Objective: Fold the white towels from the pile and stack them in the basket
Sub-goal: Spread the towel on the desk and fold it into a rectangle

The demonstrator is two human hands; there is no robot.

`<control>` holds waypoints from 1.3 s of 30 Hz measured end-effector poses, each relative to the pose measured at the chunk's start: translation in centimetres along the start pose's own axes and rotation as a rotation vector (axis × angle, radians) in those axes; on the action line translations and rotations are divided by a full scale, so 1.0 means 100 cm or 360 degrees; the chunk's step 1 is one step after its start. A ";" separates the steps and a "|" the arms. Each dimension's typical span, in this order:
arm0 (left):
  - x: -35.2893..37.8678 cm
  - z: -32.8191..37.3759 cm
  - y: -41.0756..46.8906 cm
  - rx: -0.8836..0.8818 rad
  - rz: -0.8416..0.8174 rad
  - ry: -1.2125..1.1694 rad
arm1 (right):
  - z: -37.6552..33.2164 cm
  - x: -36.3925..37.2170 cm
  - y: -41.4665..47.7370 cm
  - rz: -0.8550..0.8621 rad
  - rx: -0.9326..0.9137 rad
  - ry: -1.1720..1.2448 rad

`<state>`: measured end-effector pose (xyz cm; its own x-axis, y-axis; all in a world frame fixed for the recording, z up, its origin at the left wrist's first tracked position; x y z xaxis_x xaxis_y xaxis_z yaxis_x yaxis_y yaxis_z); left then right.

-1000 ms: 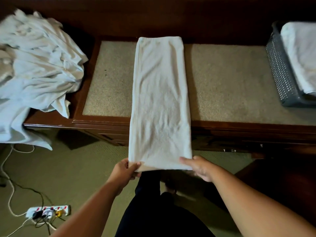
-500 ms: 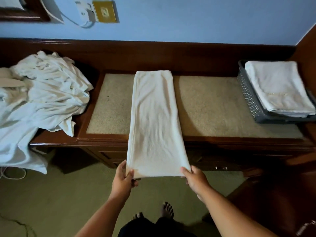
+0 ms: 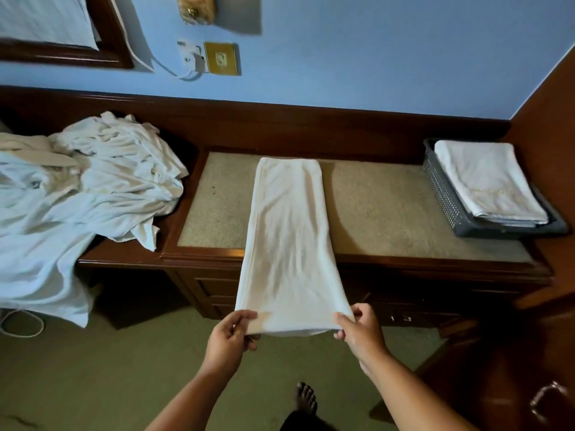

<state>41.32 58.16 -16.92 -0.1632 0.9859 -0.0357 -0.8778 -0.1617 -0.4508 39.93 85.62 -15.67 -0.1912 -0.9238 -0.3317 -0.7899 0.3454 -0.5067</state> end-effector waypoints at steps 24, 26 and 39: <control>-0.036 0.124 0.012 0.0454 -0.0319 0.0074 | -0.104 -0.026 -0.034 -0.0595 -0.0605 0.0089; -0.027 0.150 0.025 0.0487 -0.0291 0.0056 | -0.124 -0.030 -0.017 -0.0462 -0.0751 -0.0091; 0.012 0.263 0.203 0.0696 0.0090 0.0728 | -0.259 -0.002 0.160 0.0146 -0.1077 -0.0565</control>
<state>11.46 54.91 -2.71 -0.0909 0.8781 -0.4697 -0.9921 -0.1211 -0.0344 12.19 87.06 -3.08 -0.1649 -0.7484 -0.6424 -0.9862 0.1363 0.0943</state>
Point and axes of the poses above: each hand's wrist, its own y-axis towards the middle knuckle, its own x-axis out of the palm, z = x × y, the point moved 3 cm from there along y, towards the middle knuckle, and after that the axes turned 1 degree about -y, right-handed, at the moved point
